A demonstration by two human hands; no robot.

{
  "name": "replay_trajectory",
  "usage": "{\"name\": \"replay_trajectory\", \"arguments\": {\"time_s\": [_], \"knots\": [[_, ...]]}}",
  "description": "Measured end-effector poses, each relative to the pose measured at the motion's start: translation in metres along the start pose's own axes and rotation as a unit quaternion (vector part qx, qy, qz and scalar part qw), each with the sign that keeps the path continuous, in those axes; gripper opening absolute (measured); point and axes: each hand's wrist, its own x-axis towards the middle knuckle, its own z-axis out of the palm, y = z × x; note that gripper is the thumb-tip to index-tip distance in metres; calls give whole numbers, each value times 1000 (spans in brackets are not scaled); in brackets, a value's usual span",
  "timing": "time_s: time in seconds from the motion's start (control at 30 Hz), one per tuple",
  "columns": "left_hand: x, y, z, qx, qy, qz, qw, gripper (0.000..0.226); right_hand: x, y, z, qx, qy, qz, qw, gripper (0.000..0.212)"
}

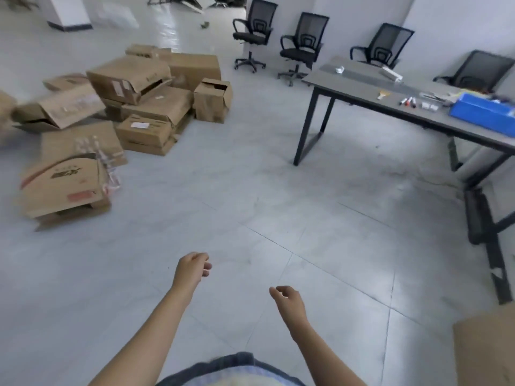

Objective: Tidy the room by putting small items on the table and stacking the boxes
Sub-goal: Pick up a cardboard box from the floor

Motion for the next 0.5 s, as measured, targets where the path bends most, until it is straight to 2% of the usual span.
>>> {"name": "replay_trajectory", "arguments": {"time_s": [0.23,0.4,0.5], "knots": [[36,-13,-63,-67,77,-65,993,13,40,-60,62,-73,-79,-54,993,37],[61,-13,-80,-76,112,-103,985,15,74,-64,73,-90,-54,20,994,42],[87,-7,-88,-87,146,-125,978,15,105,-86,80,-87,-57,12,995,44]]}}
